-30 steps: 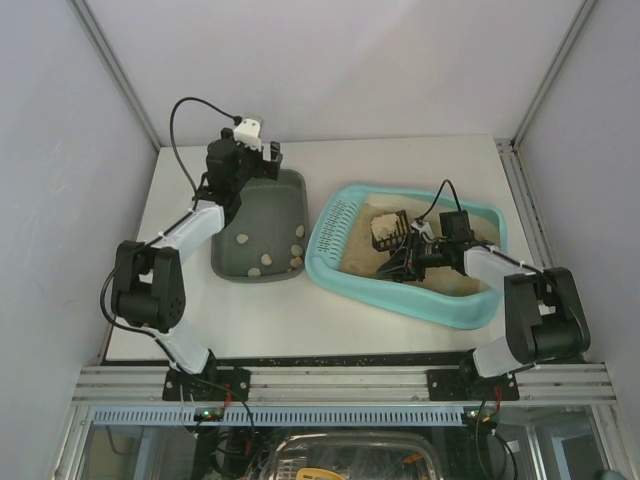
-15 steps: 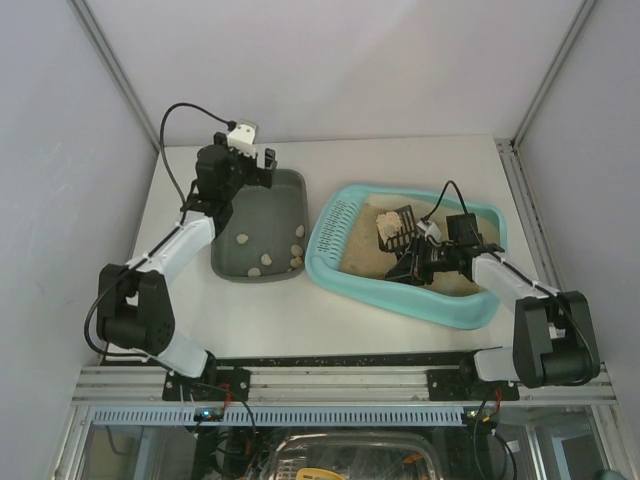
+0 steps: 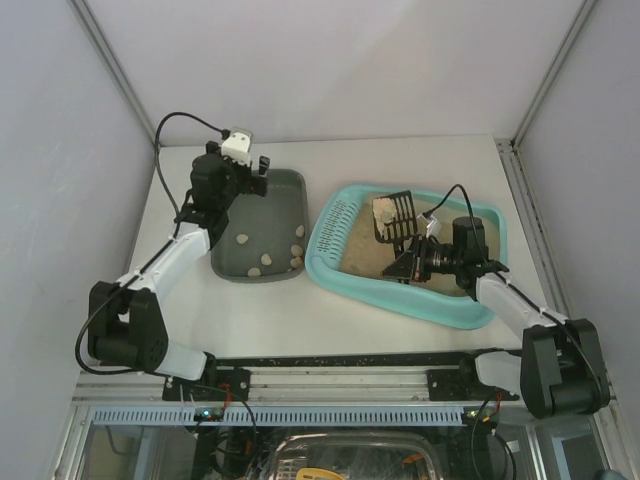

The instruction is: Clean the litter box

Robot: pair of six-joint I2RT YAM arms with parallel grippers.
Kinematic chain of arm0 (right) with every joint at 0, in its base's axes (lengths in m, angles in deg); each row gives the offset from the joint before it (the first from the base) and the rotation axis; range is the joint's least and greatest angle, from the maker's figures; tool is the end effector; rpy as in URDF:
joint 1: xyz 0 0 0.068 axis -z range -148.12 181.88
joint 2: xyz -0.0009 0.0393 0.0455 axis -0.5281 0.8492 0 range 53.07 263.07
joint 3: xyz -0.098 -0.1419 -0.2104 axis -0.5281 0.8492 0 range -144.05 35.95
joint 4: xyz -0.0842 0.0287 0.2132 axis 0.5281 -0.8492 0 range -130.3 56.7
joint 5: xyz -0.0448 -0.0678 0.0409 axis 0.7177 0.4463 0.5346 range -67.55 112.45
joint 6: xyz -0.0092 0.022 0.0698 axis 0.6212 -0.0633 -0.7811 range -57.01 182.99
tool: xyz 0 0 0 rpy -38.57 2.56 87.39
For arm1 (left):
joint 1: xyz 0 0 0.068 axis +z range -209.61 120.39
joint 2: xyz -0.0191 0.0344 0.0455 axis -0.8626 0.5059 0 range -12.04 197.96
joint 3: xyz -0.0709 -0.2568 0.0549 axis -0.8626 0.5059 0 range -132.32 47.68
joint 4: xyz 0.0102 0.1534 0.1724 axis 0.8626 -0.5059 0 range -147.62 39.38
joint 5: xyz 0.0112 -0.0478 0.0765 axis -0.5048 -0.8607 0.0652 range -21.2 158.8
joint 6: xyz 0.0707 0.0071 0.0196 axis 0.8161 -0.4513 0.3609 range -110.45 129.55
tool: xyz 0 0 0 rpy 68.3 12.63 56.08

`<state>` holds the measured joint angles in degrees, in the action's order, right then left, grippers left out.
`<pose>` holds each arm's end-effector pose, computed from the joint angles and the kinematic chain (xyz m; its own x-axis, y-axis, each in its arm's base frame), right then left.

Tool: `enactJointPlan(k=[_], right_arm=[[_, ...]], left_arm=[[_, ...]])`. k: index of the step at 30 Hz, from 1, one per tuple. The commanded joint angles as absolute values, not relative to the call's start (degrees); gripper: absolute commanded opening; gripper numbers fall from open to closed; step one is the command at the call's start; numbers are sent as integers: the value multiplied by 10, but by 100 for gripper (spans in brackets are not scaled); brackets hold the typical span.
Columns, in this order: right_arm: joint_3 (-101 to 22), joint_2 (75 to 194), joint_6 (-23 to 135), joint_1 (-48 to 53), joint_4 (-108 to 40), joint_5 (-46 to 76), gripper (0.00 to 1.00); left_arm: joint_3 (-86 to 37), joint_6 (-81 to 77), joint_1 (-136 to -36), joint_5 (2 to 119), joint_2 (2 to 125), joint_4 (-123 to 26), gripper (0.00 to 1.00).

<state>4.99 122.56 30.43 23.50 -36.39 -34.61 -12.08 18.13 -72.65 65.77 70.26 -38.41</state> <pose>0.2018 0.0820 0.2033 -0.9305 0.1588 -0.3300 -0.2362 0.4285 0.8721 0.3276 -0.0791 0.3240 -0.1315 0.1833 -0.9742 0.2990 0.9443 0.1374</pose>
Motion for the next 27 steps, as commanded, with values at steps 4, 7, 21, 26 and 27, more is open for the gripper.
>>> enactJointPlan(k=[4, 7, 21, 26, 27], right_arm=[[70, 1190, 240, 244, -165, -388, 0], [107, 1166, 187, 250, -73, -363, 0], [123, 1149, 153, 304, -35, -352, 0], [55, 1172, 286, 250, -222, -381, 0], [61, 1164, 276, 255, -215, -380, 0]], left_arm=[[-174, 83, -725, 806, 682, -457, 100], [-248, 38, -725, 870, 700, -551, 100], [-519, 65, -716, 886, 863, -842, 100], [-506, 66, -715, 873, 854, -817, 100], [-510, 69, -715, 867, 857, -824, 100]])
